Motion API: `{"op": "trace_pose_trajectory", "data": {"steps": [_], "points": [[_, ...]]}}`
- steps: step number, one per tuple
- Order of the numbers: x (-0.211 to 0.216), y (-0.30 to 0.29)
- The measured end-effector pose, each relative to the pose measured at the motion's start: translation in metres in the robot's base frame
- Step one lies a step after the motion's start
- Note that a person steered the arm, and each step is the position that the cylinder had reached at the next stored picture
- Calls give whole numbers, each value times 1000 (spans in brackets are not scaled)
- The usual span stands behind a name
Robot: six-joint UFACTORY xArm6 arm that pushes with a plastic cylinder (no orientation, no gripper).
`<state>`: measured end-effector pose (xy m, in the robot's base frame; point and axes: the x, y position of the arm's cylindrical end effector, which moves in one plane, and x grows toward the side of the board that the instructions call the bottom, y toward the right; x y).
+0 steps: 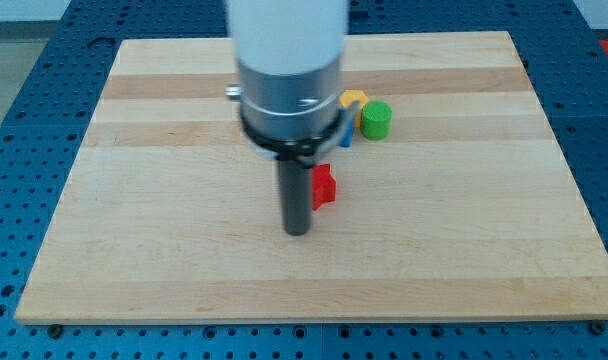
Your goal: Slide red star below the blue cube
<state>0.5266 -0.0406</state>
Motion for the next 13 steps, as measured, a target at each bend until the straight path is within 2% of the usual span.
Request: {"op": "trace_pose_trajectory", "data": {"steps": [1,3,5,6,7,10,12,13], "points": [[-22,2],[-77,44],[-45,63],[-46,104],[-57,111],[-76,91],[-48,82],[-53,66]]}}
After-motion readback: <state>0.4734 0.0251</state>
